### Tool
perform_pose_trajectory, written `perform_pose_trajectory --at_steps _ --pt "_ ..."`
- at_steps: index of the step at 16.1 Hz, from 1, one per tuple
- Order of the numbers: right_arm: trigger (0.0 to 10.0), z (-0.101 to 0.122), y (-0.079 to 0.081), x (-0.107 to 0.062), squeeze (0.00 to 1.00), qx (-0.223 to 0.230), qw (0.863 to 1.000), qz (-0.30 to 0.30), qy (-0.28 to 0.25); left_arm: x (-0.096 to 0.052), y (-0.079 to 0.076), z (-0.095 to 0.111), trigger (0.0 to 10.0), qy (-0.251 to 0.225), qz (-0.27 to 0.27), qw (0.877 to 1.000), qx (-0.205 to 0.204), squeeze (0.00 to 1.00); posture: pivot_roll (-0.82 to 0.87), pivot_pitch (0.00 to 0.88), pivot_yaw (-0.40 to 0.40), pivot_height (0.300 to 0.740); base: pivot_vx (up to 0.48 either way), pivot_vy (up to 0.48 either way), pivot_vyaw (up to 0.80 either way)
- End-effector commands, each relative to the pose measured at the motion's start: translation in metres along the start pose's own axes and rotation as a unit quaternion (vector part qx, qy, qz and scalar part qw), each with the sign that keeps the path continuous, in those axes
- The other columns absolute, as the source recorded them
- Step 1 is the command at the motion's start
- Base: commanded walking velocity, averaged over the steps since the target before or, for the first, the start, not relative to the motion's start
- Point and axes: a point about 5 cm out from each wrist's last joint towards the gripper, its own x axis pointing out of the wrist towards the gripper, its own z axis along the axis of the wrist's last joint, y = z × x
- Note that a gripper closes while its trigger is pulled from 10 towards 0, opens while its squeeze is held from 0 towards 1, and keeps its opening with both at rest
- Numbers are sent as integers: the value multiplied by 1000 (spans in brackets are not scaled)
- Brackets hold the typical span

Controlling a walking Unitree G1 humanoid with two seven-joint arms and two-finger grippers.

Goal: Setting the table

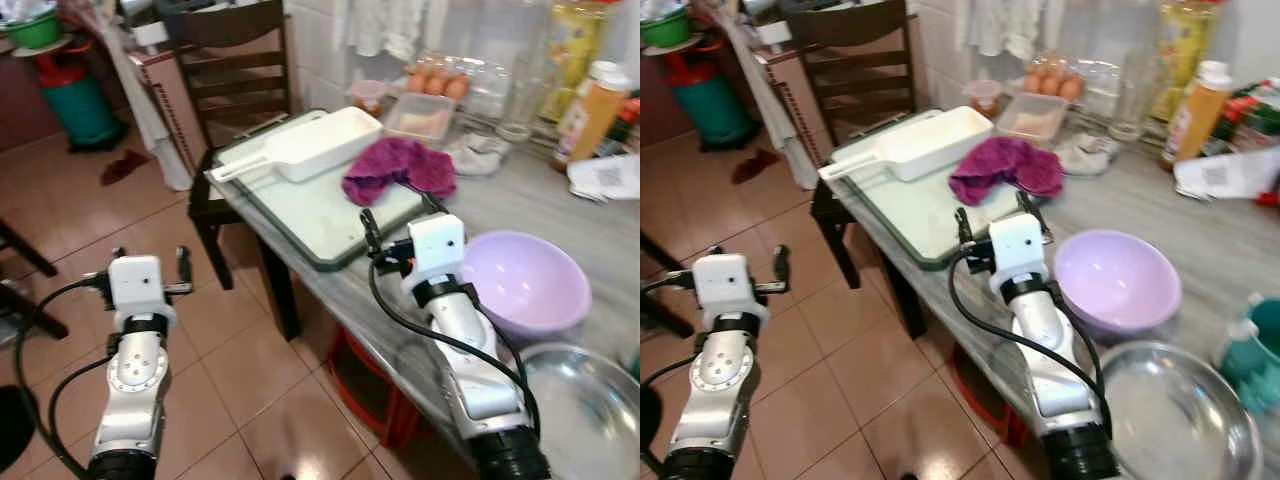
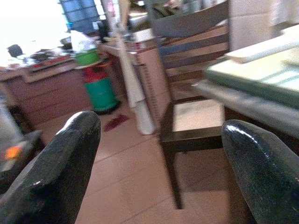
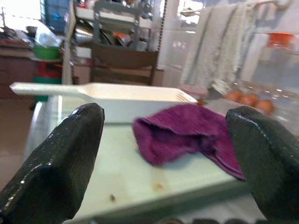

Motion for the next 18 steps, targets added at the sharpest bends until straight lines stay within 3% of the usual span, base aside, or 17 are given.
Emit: perform_pose_trajectory --at_steps 1,13,18 --pt "10000 1 2 2 1000 1 1000 1 -7 2 3 2 10000 -8 11 1000 11 0 -69 0 81 740 0 0 800" --pt "10000 0 5 8 1000 1 1000 8 -22 4 12 -14 10000 10 72 996 50 0 -72 0 88 740 0 0 800" --pt "10000 -2 5 8 1000 12 1000 4 -19 4 9 -18 10000 20 63 997 43 0 -69 0 89 740 0 0 0"
